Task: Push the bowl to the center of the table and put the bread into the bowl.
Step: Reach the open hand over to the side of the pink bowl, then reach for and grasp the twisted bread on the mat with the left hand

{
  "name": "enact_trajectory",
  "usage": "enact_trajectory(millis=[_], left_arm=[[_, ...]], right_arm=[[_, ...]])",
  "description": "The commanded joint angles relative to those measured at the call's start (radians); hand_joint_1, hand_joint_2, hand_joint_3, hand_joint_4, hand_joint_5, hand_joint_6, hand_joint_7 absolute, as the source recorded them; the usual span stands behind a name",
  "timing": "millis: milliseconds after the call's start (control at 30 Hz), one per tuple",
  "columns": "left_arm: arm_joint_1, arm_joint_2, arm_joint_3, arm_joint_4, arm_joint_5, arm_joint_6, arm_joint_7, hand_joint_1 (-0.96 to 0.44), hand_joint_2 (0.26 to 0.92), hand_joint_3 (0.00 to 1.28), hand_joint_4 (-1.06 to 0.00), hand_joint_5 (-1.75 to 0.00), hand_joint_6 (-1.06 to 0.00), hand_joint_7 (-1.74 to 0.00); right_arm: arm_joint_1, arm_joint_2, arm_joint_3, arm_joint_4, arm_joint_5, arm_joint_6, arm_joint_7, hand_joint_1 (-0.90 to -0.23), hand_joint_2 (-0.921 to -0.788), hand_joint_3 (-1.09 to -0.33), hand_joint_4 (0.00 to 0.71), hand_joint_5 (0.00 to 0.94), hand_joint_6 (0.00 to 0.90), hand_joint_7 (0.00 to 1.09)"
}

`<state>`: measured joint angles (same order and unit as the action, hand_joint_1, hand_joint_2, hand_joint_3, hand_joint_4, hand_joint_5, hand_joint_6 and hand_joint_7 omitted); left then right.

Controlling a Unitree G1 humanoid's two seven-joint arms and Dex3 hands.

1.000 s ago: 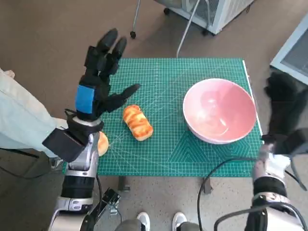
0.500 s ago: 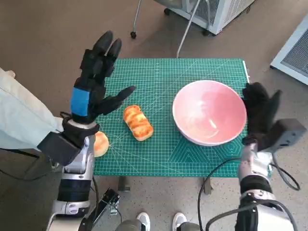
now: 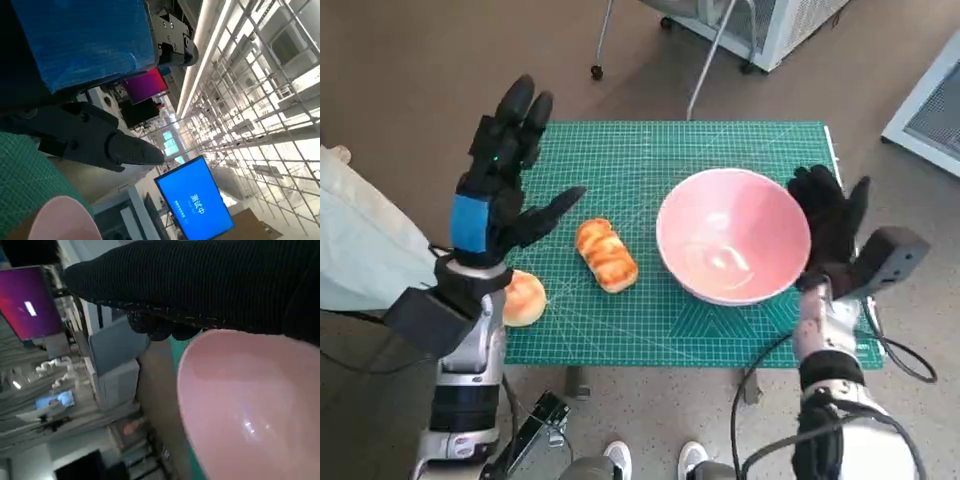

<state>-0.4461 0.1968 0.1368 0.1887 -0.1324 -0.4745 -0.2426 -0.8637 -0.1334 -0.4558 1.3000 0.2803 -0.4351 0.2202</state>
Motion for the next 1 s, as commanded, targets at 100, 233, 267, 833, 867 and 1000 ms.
enact_trajectory(millis=[100,233,267,833,867,1000], left_arm=[[0.043,0.015,0.023,-0.056,-0.007,0.007,0.014,-0.38,0.921,0.07,-0.29,0.0,-0.27,-0.14],[0.057,0.019,0.035,-0.065,-0.006,0.007,0.02,-0.39,0.921,0.07,-0.29,0.0,-0.29,-0.11],[0.06,0.019,0.037,-0.067,-0.006,0.007,0.021,-0.39,0.921,0.07,-0.29,0.0,-0.29,-0.11],[0.088,0.124,0.065,-0.038,0.079,-0.013,0.027,-0.4,0.921,0.07,-0.28,0.0,-0.3,-0.08],[0.087,0.137,0.066,-0.036,0.084,-0.012,0.023,-0.4,0.921,0.08,-0.28,0.0,-0.3,-0.08],[0.078,0.209,0.061,-0.021,0.116,0.0,-0.005,-0.39,0.921,0.08,-0.29,0.0,-0.3,-0.07]], right_arm=[[-0.041,0.055,-0.019,0.021,0.018,0.058,-0.016,-0.512,-0.921,-0.949,0.1,0.002,-0.001,0.41],[-0.061,0.073,-0.027,0.022,0.023,0.073,-0.019,-0.507,-0.921,-0.951,0.101,0.002,-0.001,0.43],[-0.064,0.076,-0.03,0.022,0.025,0.075,-0.018,-0.509,-0.921,-0.948,0.101,0.002,-0.001,0.44],[-0.117,0.018,0.051,0.003,-0.077,0.002,-0.05,-0.578,-0.921,-0.862,0.119,0.008,-0.001,0.46],[-0.119,0.013,0.058,0.001,-0.087,-0.009,-0.055,-0.586,-0.921,-0.856,0.127,0.011,-0.001,0.47],[-0.129,-0.014,0.102,-0.016,-0.138,-0.078,-0.064,-0.599,-0.921,-0.851,0.147,0.018,0.0,0.49]])
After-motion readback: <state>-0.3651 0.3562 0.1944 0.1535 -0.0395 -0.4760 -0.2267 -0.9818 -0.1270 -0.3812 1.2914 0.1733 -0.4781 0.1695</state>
